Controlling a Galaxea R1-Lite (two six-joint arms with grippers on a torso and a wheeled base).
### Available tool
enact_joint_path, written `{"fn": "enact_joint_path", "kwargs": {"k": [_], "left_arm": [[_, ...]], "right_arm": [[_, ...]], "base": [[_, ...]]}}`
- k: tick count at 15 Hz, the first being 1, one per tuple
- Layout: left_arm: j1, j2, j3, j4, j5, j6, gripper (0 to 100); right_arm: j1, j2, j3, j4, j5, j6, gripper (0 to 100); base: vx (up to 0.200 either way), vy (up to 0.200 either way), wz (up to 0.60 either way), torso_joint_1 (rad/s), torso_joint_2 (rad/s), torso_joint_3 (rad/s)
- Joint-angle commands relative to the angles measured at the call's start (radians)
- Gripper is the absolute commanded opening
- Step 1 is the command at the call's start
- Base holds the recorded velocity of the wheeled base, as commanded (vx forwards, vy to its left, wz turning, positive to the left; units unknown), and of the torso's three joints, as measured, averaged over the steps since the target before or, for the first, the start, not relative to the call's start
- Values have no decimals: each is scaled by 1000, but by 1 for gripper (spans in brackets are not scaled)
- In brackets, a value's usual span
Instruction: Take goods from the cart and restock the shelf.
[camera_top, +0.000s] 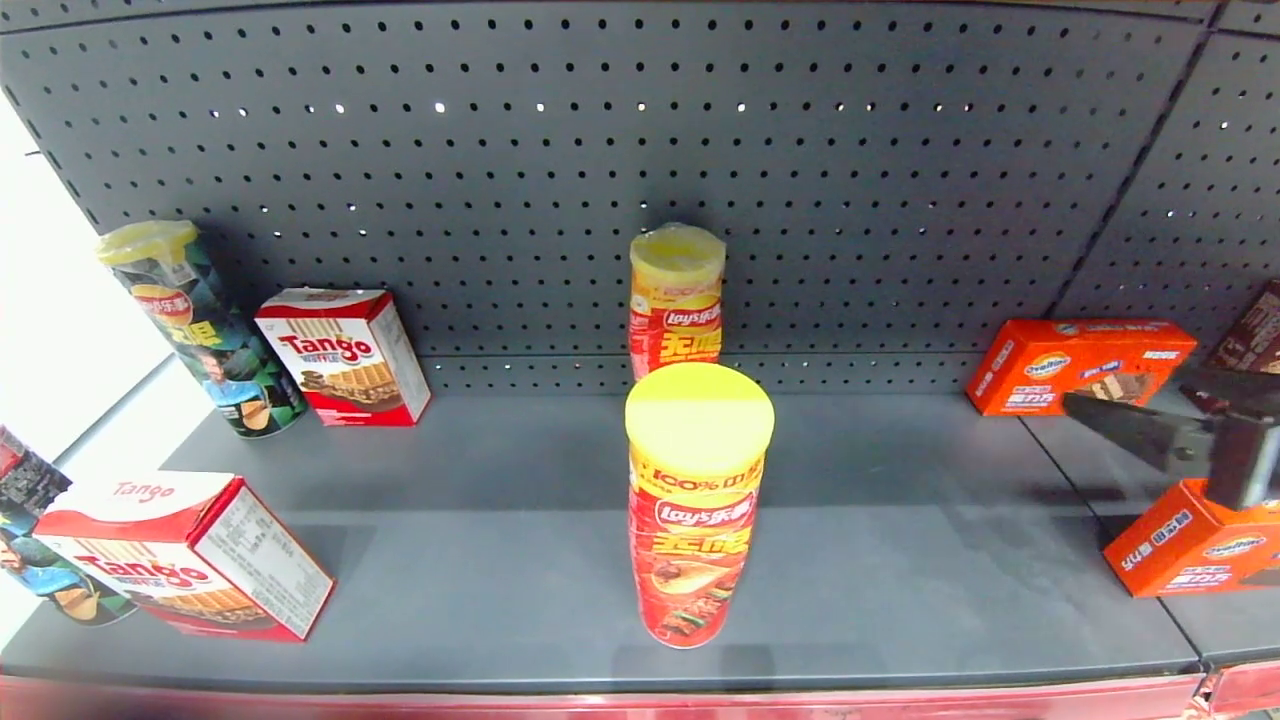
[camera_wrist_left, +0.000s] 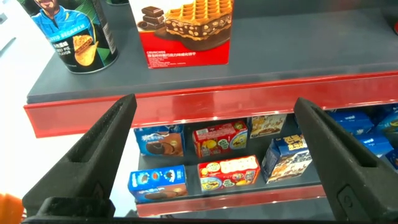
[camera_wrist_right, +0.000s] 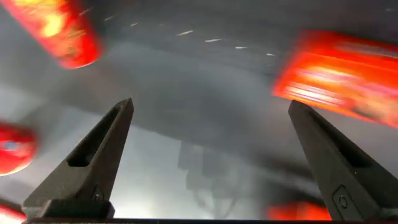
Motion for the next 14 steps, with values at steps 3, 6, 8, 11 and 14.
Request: {"fn": "enact_joint_path", "kwargs": {"k": [3,6,8,11,14], "left_arm": [[0,3,0,1,0,0,100],[0,3,0,-1,0,0,100],[0,3,0,1,0,0,100],[-2,3,0,1,0,0,100],[-2,3,0,1,0,1,100]], "right_arm": [[-148,-642,440,19,-31,-35,100],[-151,-812,575,91,-38,-35,100],[-168,-996,698,166,-63,-18,100],[-128,-987,698,171,-54,23,100],[-125,-988,698,237,51,5,100]], "base": [[0,0,0,0,0,0],[0,0,0,0,0,0],[0,0,0,0,0,0],[0,0,0,0,0,0],[0,0,0,0,0,0]]}}
